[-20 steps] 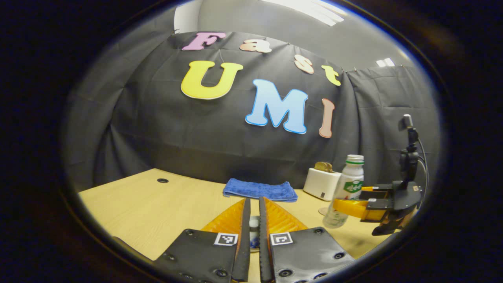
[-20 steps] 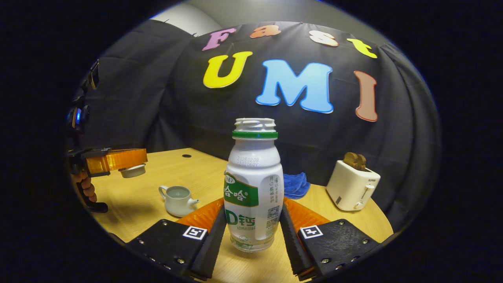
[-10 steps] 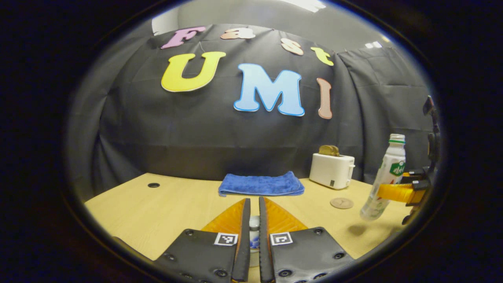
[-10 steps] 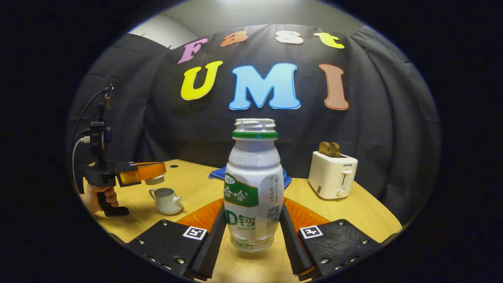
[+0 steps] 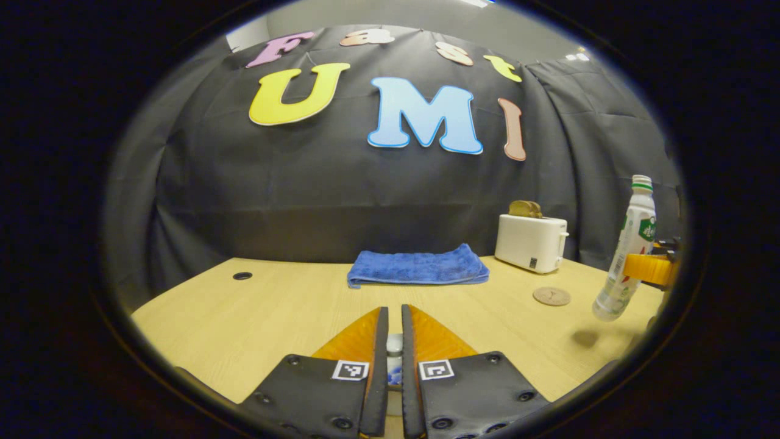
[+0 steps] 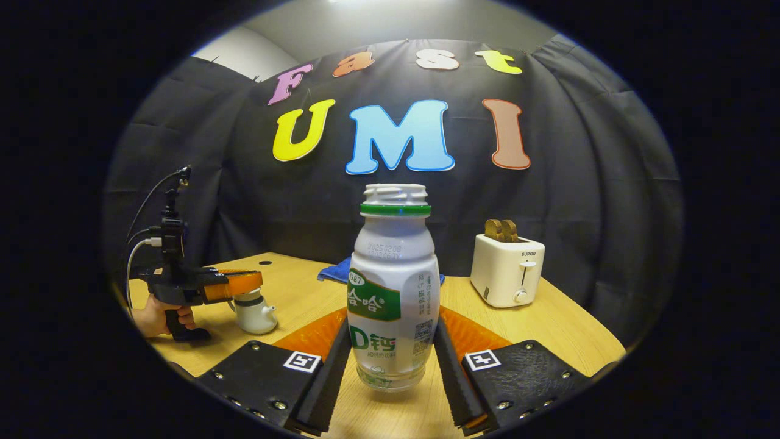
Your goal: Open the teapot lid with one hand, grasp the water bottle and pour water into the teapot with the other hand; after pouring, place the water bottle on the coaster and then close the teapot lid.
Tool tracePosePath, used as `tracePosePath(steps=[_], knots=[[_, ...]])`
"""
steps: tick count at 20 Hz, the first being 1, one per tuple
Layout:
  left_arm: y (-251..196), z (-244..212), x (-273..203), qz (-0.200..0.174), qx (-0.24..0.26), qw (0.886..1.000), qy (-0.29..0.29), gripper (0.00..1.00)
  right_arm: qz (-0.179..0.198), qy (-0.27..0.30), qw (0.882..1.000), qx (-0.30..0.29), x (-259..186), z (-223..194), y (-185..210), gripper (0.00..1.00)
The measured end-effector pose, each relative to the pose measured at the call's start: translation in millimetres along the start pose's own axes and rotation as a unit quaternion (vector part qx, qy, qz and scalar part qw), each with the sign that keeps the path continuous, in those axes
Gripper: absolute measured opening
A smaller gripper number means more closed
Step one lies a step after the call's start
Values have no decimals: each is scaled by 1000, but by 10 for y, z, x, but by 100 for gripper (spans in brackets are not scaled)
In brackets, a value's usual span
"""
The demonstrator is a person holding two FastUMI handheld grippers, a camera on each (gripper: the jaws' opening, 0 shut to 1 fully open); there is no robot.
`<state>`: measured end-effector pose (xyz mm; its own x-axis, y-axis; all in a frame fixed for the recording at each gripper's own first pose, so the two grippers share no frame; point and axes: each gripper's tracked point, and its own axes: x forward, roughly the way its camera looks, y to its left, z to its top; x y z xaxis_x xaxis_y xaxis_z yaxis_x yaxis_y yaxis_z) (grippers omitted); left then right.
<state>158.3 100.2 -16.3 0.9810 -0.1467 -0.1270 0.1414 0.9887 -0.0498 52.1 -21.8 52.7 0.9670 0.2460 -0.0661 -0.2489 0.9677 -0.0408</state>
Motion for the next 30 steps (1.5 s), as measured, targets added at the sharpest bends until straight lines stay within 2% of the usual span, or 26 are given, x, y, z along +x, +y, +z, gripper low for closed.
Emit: tracePosePath(steps=[4, 5, 7, 8, 10, 14, 16, 19, 20, 22, 25, 27, 30], knots=[[-27, -92, 12, 6, 21, 1000, 5, 16, 1, 6, 1000, 1, 1, -34, 3, 71], [-35, -94, 27, 6, 23, 1000, 4, 20, 2, 8, 1000, 1, 9, -41, 6, 71], [-47, -116, 24, 7, 23, 1000, 5, 16, 4, 11, 1000, 2, 15, -58, 1, 71], [-47, -112, 18, 6, 21, 1000, 3, 20, 3, 11, 1000, 2, 15, -64, -2, 71], [-45, -177, 31, 2, 8, 1000, 12, 20, 1, 12, 1000, 4, 18, -77, -2, 71], [-34, -153, 22, 3, 13, 1000, 0, 20, 1, 26, 1000, 3, 29, -157, -7, 71], [-63, -132, 9, 3, 21, 1000, -3, 27, -1, 30, 1000, 2, 31, -167, -17, 71], [-39, -84, -49, 7, 22, 1000, -10, 28, -13, 21, 1000, -6, 39, -119, -66, 71], [-16, -74, -56, 10, 20, 1000, -14, 39, -19, 15, 1000, -7, 58, -94, -100, 71], [26, 57, -167, 18, 16, 999, -33, 55, -28, 12, 999, -10, 96, -74, -172, 71], [32, 347, -397, 10, -12, 996, -84, 58, -47, 5, 999, -7, 162, -14, -290, 71], [27, 558, -586, 2, -29, 992, -119, 73, -63, 8, 998, -4, 232, -20, -411, 71], [55, 672, -740, -6, -38, 989, -146, 86, -86, 13, 996, 23, 408, -18, -641, 71]])
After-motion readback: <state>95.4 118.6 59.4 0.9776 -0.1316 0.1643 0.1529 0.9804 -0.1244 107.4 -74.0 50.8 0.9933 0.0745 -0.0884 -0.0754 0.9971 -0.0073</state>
